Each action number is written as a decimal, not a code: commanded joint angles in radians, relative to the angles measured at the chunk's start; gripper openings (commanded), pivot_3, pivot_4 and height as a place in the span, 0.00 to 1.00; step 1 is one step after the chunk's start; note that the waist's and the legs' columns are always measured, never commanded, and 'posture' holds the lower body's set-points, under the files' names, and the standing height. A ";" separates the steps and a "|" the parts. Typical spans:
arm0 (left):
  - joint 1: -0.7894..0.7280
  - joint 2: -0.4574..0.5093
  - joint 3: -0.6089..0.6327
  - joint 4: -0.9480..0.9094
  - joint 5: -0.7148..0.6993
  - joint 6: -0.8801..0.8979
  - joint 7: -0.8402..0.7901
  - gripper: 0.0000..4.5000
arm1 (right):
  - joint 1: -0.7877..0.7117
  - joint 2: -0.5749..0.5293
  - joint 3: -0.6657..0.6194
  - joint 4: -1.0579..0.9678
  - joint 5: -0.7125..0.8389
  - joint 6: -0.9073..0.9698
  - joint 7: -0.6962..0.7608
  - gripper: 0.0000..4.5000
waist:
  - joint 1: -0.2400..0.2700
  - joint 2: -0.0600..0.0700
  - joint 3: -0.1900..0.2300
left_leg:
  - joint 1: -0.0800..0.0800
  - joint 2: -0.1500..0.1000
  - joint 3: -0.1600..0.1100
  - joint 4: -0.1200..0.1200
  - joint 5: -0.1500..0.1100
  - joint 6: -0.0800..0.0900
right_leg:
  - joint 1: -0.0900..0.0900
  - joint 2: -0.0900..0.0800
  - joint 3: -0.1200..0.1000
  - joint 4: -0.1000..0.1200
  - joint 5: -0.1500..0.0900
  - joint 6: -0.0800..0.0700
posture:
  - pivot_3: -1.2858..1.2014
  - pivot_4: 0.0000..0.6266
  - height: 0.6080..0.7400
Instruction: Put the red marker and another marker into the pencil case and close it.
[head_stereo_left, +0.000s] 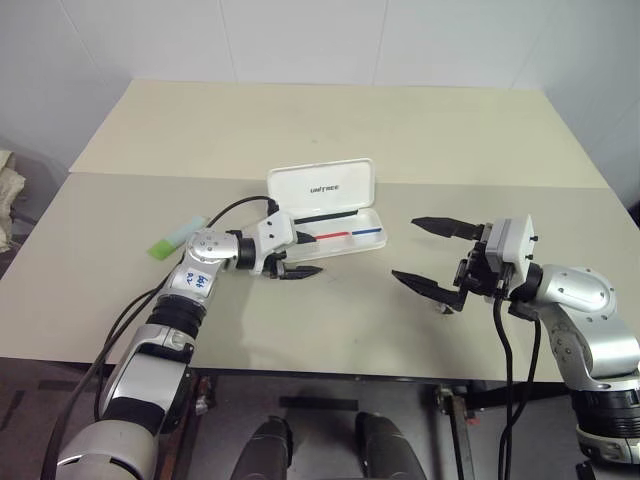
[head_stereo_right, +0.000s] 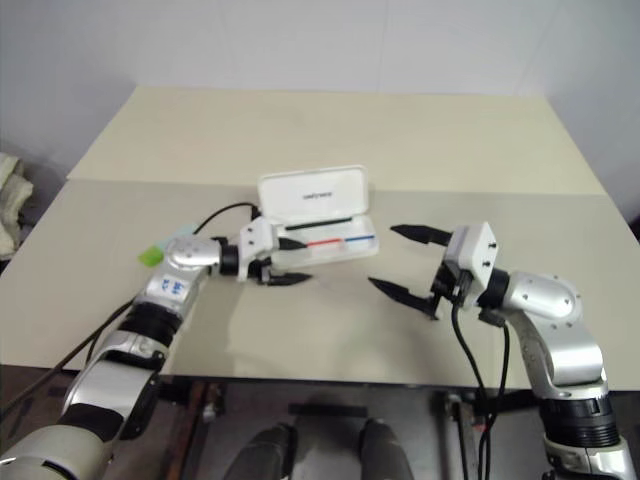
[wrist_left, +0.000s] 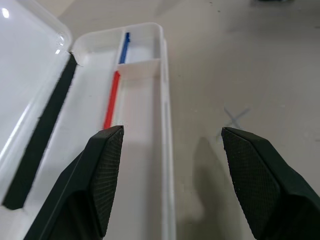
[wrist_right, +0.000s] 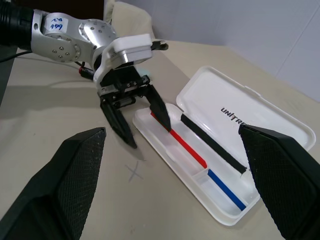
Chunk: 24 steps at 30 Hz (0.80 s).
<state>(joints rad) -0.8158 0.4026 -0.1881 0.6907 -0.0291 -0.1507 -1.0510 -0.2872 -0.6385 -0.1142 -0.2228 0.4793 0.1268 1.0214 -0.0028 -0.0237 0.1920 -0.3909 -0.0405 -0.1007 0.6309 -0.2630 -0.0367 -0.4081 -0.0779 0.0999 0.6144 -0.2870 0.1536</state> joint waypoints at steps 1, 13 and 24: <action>-0.035 0.012 -0.011 0.020 0.024 -0.006 -0.016 0.73 | -0.010 0.011 -0.008 -0.023 0.001 -0.026 -0.015 1.00 | 0.000 0.000 0.000 | 0.000 0.000 0.000 0.000 0.000 0.000 | 0.000 0.000 0.000 0.000 0.000 0.000 | 0.52 0.24 1.00; -0.119 -0.002 -0.071 0.155 0.126 0.079 -0.002 0.65 | -0.035 0.027 -0.004 -0.034 -0.005 -0.031 -0.029 1.00 | -0.001 0.000 0.000 | 0.002 0.000 0.000 0.002 0.002 -0.001 | 0.001 0.000 0.000 0.006 0.000 0.000 | 0.52 0.24 1.00; -0.111 -0.007 -0.085 0.121 0.127 0.097 -0.054 0.01 | -0.005 -0.014 -0.026 -0.026 0.011 -0.016 0.012 1.00 | -0.001 0.000 0.000 | 0.002 0.000 -0.001 0.002 0.003 -0.001 | 0.001 0.000 0.000 0.006 0.000 0.000 | 0.52 0.24 1.00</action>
<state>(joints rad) -0.9404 0.3939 -0.2464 0.8193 0.0762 -0.0668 -1.0724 -0.2991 -0.6328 -0.1138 -0.2241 0.4651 0.1122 1.0234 -0.0034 -0.0242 0.1923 -0.3885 -0.0409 -0.1016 0.6325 -0.2601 -0.0375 -0.4070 -0.0775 0.0999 0.6202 -0.2868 0.1536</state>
